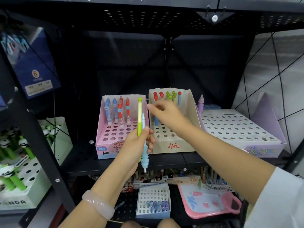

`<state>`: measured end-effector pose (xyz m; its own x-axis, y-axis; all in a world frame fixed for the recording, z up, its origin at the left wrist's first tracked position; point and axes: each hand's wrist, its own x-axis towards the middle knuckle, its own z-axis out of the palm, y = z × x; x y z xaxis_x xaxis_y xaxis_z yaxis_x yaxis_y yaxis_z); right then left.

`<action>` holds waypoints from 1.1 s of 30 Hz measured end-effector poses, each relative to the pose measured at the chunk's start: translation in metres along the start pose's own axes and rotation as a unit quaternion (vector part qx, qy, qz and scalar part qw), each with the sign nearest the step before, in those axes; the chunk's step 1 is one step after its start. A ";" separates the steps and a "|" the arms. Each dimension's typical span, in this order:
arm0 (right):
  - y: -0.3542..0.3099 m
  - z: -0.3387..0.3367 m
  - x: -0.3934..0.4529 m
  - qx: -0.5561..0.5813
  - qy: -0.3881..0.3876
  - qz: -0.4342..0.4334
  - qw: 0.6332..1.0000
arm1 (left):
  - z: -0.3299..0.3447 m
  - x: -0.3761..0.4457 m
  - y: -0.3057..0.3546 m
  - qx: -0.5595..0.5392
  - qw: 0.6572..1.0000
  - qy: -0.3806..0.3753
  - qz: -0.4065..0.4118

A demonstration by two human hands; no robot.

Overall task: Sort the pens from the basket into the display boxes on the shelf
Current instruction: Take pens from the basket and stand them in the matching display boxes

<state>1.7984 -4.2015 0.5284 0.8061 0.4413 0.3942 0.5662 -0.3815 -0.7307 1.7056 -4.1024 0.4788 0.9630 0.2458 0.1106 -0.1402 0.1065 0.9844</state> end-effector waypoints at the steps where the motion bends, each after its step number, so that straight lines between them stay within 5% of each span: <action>1: -0.005 0.001 -0.003 0.048 -0.054 0.021 0.997 | 0.004 0.000 0.000 0.004 1.000 -0.007 -0.001; 3: -0.008 0.001 -0.007 0.100 -0.124 0.049 0.986 | 0.011 -0.001 0.001 0.004 1.000 -0.017 -0.006; 5: -0.009 -0.002 -0.007 0.125 -0.107 0.038 0.986 | 0.016 -0.002 0.001 -0.006 1.000 -0.021 -0.012; 10: -0.003 -0.034 0.008 0.183 0.148 0.040 0.971 | 0.018 -0.002 0.003 -0.059 0.998 -0.011 -0.037; 14: 0.018 -0.060 0.009 0.012 0.244 -0.011 0.970 | 0.019 0.002 0.002 -0.054 0.998 0.004 -0.030; 20: 0.048 -0.056 0.011 -0.163 0.168 0.013 0.972 | 0.021 0.007 -0.005 -0.025 1.000 0.006 -0.006; 29: 0.046 -0.041 0.015 -0.197 -0.018 0.100 0.975 | 0.021 0.011 -0.006 -0.025 1.000 -0.010 0.017; 33: 0.052 -0.050 0.000 -0.220 0.049 0.063 0.972 | 0.027 0.018 0.002 -0.051 0.998 0.011 0.039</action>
<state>1.8361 -4.2621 0.5186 0.8745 0.2975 0.3830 0.4628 -0.7481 -0.4756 1.7286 -4.1242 0.4861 0.9433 0.2775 0.1820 -0.2378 0.1829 0.9539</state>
